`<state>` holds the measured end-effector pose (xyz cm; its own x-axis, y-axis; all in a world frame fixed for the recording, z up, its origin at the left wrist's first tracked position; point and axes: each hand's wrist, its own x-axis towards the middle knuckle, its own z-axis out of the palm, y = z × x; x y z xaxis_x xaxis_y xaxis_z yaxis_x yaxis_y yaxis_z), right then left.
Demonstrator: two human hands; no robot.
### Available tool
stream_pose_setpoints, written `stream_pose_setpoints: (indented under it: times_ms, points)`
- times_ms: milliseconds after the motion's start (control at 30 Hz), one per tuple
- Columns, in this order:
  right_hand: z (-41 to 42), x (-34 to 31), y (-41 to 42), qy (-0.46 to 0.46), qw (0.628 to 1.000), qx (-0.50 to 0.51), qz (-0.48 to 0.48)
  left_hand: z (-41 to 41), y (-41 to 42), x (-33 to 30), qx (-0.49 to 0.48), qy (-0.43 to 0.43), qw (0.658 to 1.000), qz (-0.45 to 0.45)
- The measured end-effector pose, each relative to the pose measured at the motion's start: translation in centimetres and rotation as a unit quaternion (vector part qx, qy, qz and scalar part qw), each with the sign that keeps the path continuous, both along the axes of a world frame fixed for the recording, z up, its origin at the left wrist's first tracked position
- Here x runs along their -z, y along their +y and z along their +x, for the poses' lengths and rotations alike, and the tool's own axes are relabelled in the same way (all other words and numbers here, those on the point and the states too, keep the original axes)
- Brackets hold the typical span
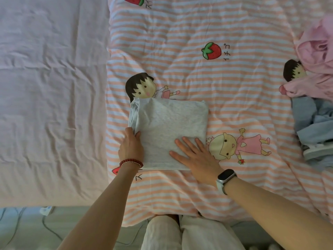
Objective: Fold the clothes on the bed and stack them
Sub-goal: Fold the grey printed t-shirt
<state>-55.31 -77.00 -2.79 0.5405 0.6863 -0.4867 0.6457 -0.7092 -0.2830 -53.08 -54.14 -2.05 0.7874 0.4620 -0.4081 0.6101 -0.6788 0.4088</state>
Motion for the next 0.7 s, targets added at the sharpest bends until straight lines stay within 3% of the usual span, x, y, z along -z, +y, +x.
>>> stream_pose_setpoints:
  times_ms: [133,233,300,433,567,700]
  points:
    - [1.0,-1.9,-0.9,0.066,0.997,0.007,0.046,0.6,0.7,-1.0,0.033,0.011,0.999,0.022]
    - [2.6,-3.3,-0.9,-0.062,0.979,0.106,0.161,0.8,-0.1,-2.3,0.067,-0.100,0.988,0.097]
    - [4.4,-3.3,0.0,-0.140,0.962,0.182,0.146,1.5,-1.5,-2.8,0.154,-0.159,0.962,0.159]
    - [7.4,-1.7,2.4,-0.152,0.954,0.253,0.047,3.4,-3.9,-1.6,0.321,-0.113,0.924,0.174]
    - [8.3,1.6,2.5,-0.127,0.960,0.247,-0.028,4.4,-1.7,1.9,0.301,-0.018,0.937,0.177]
    - [8.5,3.8,1.9,-0.120,0.957,0.260,-0.035,5.2,0.2,3.7,0.273,0.008,0.949,0.159]
